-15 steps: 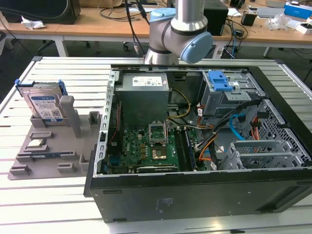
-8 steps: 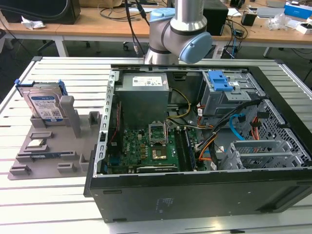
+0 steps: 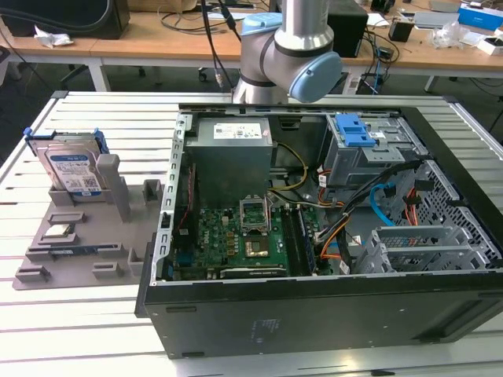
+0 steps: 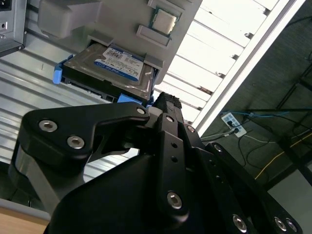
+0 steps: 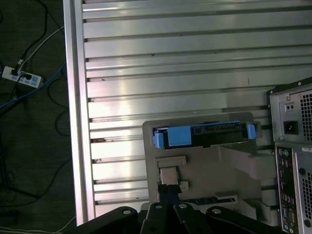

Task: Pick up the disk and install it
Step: 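Reach for the disk, then pick up the disk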

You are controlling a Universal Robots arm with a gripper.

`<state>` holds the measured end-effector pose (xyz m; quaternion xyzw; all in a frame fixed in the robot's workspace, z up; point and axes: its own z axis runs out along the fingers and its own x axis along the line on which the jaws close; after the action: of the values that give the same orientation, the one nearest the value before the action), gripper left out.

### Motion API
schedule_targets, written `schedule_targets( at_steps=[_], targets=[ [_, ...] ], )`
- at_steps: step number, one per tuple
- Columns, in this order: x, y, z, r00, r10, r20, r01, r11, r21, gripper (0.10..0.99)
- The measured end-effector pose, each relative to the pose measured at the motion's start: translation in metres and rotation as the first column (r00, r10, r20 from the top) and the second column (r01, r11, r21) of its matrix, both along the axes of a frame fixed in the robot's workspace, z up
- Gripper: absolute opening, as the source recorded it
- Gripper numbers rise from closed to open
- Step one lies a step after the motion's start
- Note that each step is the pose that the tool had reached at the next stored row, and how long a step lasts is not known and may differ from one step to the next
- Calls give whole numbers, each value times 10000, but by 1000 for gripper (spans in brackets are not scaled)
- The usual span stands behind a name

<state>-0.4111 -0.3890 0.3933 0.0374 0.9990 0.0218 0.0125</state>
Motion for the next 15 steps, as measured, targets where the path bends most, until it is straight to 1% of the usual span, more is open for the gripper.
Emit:
schedule_targets(
  at_steps=[7,9,13,15],
  targets=[
    [0,2,0,10000,14,1,-14,10000,1,106],
    [0,2,0,9994,358,0,-358,9994,0,106],
    [0,2,0,9979,640,1,-640,9979,0,106],
    [0,2,0,9947,1030,0,-1030,9947,1,106]
  ],
)
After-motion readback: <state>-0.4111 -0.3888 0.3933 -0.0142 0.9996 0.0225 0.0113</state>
